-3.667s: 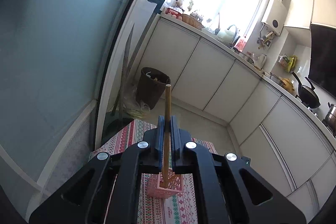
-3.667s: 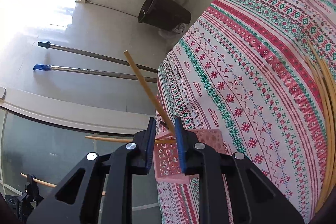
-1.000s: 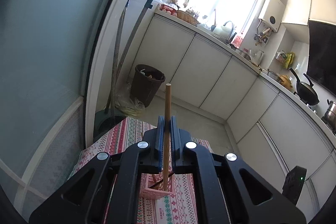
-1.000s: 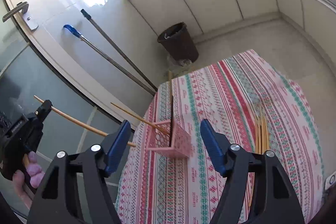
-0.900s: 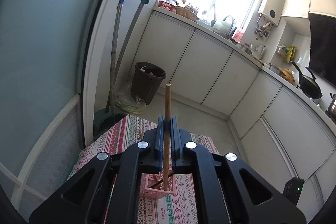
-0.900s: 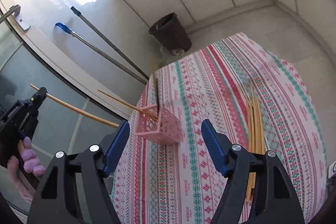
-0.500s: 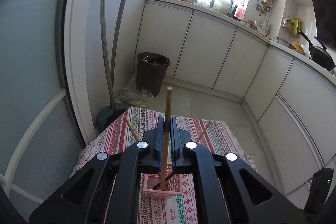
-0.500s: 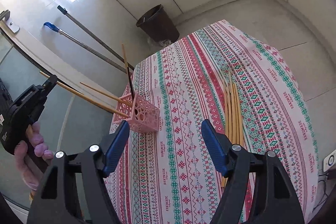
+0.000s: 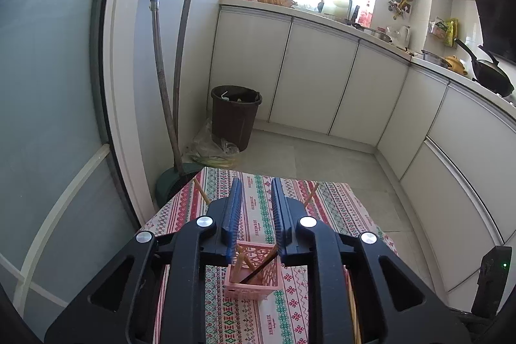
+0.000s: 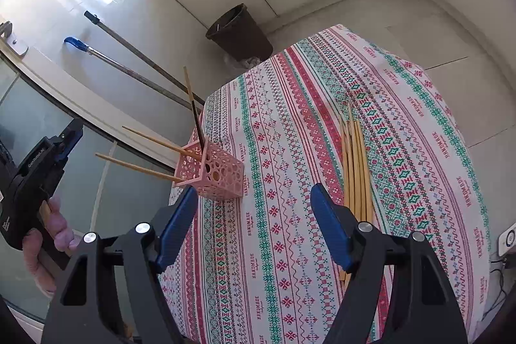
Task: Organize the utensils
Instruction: 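Move the left gripper to the chopstick pile and close on one chopstick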
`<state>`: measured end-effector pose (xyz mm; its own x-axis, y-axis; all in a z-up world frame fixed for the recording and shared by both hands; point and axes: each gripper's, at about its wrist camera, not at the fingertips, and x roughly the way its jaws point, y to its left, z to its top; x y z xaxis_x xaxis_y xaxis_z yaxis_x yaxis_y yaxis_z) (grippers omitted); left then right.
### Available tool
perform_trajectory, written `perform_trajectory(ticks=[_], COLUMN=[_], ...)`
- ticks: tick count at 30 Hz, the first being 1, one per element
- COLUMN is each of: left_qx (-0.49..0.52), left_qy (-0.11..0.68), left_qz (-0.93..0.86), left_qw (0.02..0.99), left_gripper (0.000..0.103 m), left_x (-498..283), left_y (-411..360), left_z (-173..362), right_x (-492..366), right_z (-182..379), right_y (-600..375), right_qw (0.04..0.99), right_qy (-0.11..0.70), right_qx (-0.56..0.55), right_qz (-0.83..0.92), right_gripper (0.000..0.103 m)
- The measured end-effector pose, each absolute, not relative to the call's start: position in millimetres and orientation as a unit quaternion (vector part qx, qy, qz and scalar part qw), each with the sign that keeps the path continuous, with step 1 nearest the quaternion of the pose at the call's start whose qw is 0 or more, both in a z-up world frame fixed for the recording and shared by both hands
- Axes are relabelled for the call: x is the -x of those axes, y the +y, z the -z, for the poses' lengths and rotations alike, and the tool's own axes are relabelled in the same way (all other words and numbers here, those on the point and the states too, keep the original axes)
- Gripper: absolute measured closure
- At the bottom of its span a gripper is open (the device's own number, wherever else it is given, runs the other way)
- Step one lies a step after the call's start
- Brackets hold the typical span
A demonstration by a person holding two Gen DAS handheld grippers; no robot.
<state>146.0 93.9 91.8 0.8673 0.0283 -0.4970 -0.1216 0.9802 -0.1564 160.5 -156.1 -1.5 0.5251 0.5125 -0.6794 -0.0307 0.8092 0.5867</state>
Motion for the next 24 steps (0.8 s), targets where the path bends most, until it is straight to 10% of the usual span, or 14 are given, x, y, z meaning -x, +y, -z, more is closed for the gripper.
perform_trajectory(ticks=[7,13,24], left_qx=[0.056,0.048,-0.022], left_qy=[0.258,0.289,0.485], left_qz=[-0.024,0.005,0.077], left_qw=[0.964,0.956,0.871], left_gripper=[0.058,0.007,0.007], left_x=[-135,-137,-175], left_y=[68,34,-56], left_z=[-92,-72,36], right_x=[-159,-157,-151], right_z=[14,23,63], right_y=[-187,-223,-305], right_qw=[0.820,0.816,0.729], right_qy=[0.474,0.477,0.496], right_qx=[-0.296,-0.322,-0.471], right_qz=[-0.125,-0.060,0.018], right_gripper=[0.025,0.013,0.007])
